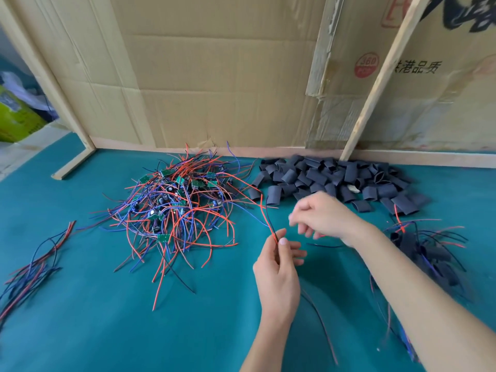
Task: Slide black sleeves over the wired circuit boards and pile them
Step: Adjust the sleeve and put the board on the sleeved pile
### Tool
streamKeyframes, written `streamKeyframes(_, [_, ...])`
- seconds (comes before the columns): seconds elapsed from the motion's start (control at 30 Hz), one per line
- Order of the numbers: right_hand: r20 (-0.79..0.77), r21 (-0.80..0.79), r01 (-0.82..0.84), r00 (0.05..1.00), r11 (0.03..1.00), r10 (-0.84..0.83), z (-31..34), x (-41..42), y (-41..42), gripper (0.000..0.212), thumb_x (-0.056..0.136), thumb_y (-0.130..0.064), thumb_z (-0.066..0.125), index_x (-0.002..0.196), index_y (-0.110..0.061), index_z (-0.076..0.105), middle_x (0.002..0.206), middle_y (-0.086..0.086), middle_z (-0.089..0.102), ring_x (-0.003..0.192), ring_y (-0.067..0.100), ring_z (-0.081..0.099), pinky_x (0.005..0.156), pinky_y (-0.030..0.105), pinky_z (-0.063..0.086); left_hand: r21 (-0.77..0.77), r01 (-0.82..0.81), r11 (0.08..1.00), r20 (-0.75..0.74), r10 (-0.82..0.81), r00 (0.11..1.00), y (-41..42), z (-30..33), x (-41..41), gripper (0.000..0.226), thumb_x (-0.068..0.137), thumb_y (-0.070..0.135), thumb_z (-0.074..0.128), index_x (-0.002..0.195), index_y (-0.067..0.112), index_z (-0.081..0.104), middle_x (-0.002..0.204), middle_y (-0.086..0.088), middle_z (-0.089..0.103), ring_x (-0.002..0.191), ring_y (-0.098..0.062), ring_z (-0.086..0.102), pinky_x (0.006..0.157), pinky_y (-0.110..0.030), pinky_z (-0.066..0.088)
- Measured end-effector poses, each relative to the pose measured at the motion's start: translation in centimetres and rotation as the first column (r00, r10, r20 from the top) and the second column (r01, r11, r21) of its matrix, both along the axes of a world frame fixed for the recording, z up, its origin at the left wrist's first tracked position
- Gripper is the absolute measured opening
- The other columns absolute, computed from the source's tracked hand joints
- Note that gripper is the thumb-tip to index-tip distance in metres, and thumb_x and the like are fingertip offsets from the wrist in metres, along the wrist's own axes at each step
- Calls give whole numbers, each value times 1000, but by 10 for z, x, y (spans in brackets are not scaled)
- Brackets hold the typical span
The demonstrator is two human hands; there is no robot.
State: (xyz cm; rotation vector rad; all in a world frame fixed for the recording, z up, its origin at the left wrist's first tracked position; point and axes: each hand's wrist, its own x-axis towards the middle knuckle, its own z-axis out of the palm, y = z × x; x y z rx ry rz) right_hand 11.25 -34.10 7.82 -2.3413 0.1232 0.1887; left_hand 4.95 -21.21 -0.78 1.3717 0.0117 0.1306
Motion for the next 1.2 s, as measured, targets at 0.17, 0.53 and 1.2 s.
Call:
streamKeyframes(0.17, [63, 52, 55, 996, 997, -58, -24, 59, 25, 20, 90, -23, 72, 106, -34, 70, 89, -5, 65, 73, 19, 67, 48, 26, 50, 1, -18, 1000, 16, 18, 1000, -2, -2, 1, 21, 109, 17, 45, 112, 23, 65, 82, 0, 74, 71, -17, 73, 64, -24, 55])
streamKeyframes(0.53, [430, 240, 286, 826, 928, -366, -33, -16, 16, 11, 81, -16, 75, 73, -24, 75, 67, -13, 72, 66, 6, 67, 67, 31, 55, -10, -106, 994, 33, 107, 994, -4, 3, -1, 35, 108, 20, 45, 133, 44, 51, 105, 15, 74, 79, -12, 73, 68, -17, 55])
streamKeyframes(1.2, [143, 815, 33, 956, 578, -255, -44, -85, 6, 28, 72, -21, 87, 91, -21, 67, 93, 21, 75, 61, 23, 62, 56, 31, 53, 119, 178, 977, 74, -187, 979, -2, -2, -2, 36, 107, 17, 46, 129, 41, 61, 73, 11, 62, 66, -6, 55, 64, -21, 51])
